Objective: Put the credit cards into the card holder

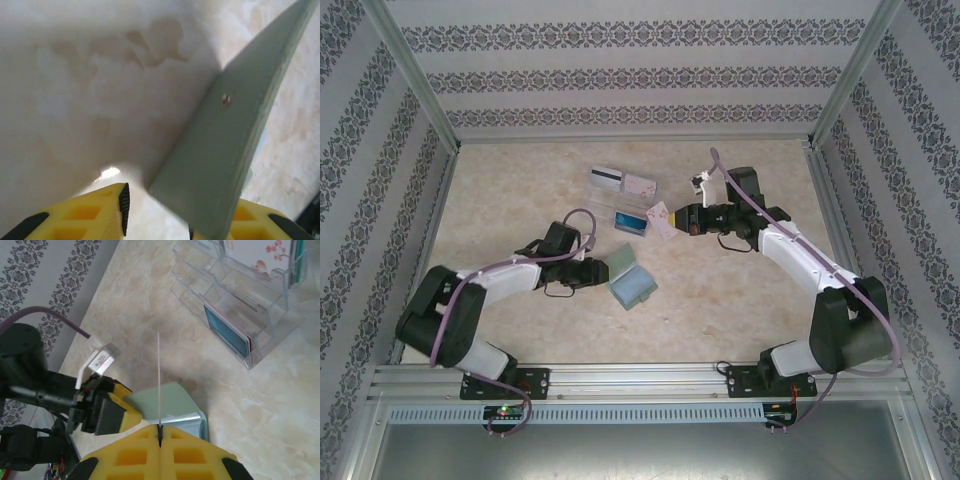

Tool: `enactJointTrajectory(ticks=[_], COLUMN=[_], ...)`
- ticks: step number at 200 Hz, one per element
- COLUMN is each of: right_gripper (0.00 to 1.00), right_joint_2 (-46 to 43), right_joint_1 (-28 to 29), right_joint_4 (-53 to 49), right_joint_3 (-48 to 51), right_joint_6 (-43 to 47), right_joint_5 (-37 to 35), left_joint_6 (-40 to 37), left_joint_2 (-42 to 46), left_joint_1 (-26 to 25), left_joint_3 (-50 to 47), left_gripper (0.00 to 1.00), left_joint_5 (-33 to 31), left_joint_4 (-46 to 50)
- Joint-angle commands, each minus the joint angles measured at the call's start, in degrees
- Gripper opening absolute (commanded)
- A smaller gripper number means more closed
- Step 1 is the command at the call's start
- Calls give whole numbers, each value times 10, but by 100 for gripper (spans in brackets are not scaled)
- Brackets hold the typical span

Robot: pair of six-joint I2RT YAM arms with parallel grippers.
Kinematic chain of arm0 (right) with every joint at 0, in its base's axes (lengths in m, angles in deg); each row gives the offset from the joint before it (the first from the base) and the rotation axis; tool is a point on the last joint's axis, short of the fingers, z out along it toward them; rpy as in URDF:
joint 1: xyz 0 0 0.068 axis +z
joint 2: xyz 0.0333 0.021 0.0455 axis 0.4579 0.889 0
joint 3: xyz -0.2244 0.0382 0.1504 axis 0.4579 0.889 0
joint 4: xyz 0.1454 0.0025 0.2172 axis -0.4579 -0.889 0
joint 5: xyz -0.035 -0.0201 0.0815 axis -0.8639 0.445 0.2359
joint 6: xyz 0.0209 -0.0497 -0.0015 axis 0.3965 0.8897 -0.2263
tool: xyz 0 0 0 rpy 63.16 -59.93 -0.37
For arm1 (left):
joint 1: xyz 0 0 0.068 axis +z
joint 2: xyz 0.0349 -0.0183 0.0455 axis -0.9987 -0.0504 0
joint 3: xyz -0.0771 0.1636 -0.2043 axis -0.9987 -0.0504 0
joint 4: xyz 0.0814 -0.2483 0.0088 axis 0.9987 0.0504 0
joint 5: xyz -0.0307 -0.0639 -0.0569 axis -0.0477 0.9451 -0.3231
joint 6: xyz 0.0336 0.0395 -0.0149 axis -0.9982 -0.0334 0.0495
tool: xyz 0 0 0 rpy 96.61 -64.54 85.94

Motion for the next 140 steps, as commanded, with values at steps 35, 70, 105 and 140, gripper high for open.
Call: enactJointTrajectory(ticks=[35,70,105,140], right_gripper=[0,1,1,0], right_joint_2=[-35,-57,-87,-124], right_joint_1=[-12,-13,-26,-55], right_joint_4=[-8,-23,-18,-29], right_joint_3=[32,56,88,104], right_joint_6=[-1,-3,-29,-43], right_joint_5=[-22,-58,-89,-119], left_joint_6=[-108,-184,-245,-298], left_joint_2=[-136,-230,-298,-295], left_joint_1=[-8,-18,-43,-44], left_joint_3=[193,328,413,410], left_gripper=[30,22,16,8], left_joint_5=[-2,67,123,174], left_joint_4=[25,98,156,185])
